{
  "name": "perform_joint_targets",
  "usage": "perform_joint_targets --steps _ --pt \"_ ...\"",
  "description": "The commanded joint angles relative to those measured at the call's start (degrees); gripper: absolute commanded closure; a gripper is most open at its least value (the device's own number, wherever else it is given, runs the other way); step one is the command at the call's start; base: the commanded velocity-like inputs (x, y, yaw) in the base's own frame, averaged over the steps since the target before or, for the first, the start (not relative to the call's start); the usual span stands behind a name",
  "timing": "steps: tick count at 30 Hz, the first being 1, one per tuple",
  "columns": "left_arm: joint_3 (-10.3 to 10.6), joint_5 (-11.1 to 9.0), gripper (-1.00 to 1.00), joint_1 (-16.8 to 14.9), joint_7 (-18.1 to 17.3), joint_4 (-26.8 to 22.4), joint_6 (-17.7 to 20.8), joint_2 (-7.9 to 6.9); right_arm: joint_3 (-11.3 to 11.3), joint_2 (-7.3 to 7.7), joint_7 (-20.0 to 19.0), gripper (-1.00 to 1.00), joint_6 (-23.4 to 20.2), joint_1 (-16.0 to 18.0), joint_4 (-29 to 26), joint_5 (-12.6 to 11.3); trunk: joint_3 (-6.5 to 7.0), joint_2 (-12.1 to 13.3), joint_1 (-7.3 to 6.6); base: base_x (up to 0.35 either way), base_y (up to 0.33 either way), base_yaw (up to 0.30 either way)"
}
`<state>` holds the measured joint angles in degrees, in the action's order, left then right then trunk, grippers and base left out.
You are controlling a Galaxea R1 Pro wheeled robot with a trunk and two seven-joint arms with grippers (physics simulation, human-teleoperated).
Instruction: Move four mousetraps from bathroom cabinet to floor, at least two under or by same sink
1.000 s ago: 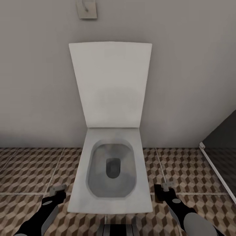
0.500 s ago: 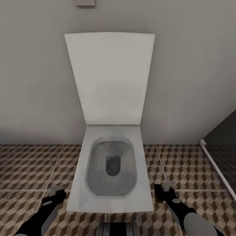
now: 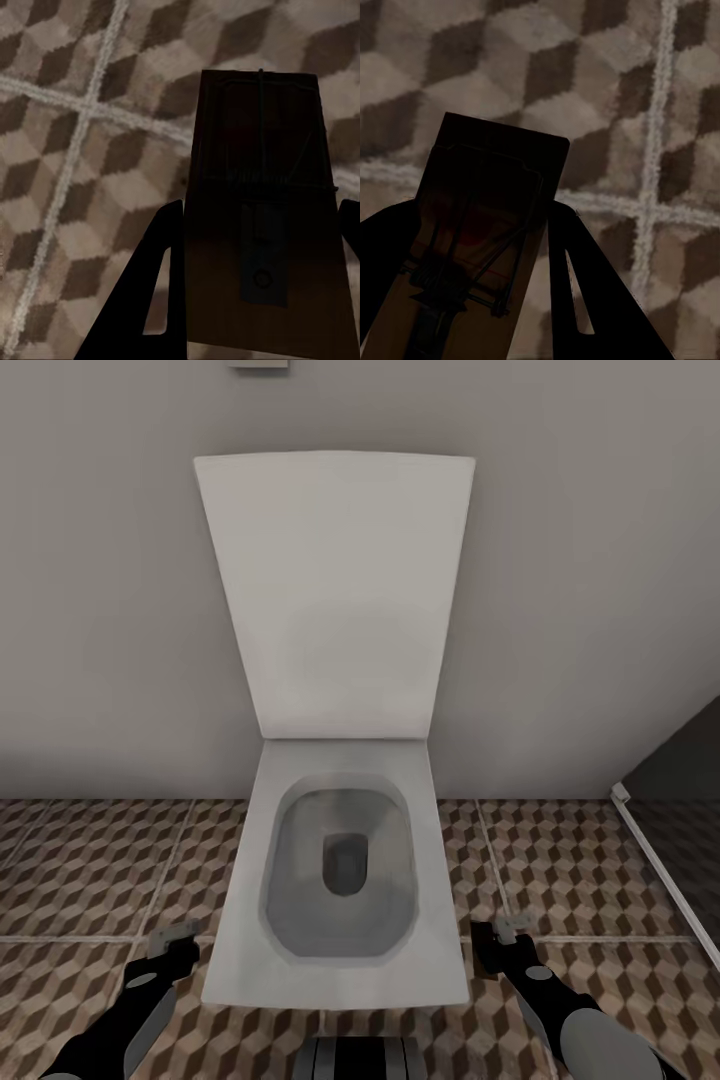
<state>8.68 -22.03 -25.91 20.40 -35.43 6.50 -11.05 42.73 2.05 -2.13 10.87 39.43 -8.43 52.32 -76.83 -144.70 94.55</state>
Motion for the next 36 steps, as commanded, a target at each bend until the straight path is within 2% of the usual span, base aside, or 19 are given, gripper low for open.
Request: perform_joint_targets --steps 1,5,8,12,16,36 --pt "0.5 -0.3 1.0 0.0 0.6 -0.1 0.3 -0.14 0.5 0.02 -0.2 1.0 0.2 0.0 0.0 0.3 -0.27 0.0 0.01 0.0 0.0 0.0" --pt "0.5 -0.3 1.0 0.0 0.7 -0.1 0.2 -0.19 0.5 0.02 -0.2 1.0 0.2 0.0 0.0 0.3 -1.15 -0.1 0.12 0.0 0.0 0.0" --pt "0.5 -0.3 1.0 0.0 0.8 -0.1 -0.2 -0.2 0.4 0.03 -0.2 1.0 0.2 0.0 0.0 0.3 -1.15 -0.1 0.12 0.0 0.0 0.0" --pt "0.5 -0.2 1.0 0.0 0.7 0.1 -3.5 -0.22 0.4 0.01 -0.2 1.0 0.2 0.0 0.0 0.3 -1.15 -0.1 0.12 0.0 0.0 0.0" --pt "0.5 -0.2 1.0 0.0 0.3 0.2 -4.6 -0.26 0.4 0.01 -0.2 1.0 0.2 0.0 0.0 0.3 -1.15 -0.1 0.12 0.0 0.0 0.0" --pt "0.9 -0.2 1.0 0.0 0.3 0.2 -3.3 -0.06 0.5 -0.01 -0.2 1.0 0.2 0.0 0.0 0.3 -1.15 -0.1 0.12 0.0 0.0 0.0"
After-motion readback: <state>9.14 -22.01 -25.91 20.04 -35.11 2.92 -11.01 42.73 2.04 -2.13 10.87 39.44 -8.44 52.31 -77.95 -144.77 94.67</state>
